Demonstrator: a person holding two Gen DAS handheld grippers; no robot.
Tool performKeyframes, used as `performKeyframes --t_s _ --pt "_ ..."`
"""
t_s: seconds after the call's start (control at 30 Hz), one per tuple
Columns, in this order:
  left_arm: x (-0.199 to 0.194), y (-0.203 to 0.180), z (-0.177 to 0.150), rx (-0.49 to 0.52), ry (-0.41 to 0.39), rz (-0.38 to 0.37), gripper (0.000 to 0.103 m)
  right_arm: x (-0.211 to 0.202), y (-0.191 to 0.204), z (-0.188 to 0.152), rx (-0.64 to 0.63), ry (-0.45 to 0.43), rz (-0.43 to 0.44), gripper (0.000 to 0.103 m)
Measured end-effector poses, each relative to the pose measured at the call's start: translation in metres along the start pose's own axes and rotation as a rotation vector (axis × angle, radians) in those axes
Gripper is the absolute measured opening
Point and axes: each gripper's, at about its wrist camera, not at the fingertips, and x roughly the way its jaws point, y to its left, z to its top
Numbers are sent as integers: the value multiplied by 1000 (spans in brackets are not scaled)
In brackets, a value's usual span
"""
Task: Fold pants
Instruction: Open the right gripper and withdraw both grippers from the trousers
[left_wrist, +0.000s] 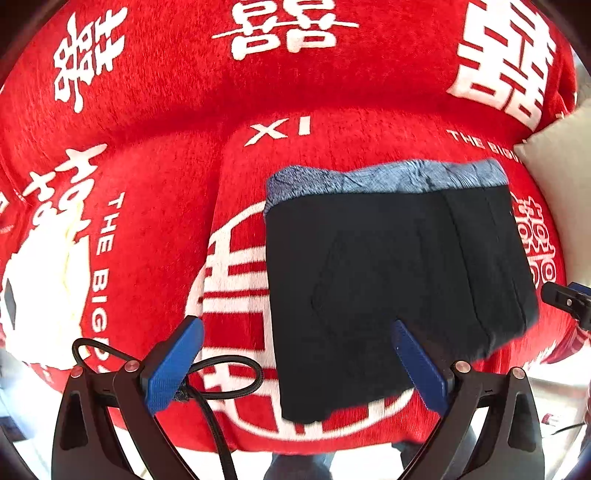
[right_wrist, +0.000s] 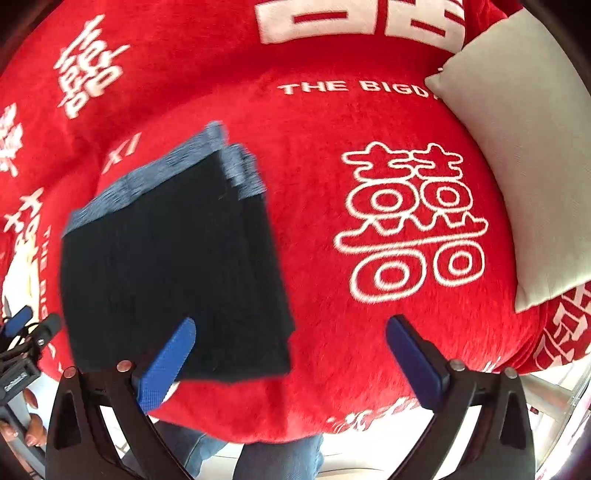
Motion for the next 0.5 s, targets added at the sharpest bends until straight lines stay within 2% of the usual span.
performKeyframes --t_s 0.33,0.5 --pt "-53 -7 -24 63 -23 -6 102 -49 39 -63 9 19 72 103" --pt "-75 -2 -28 88 -29 26 102 -75 46 -80 34 2 83 103"
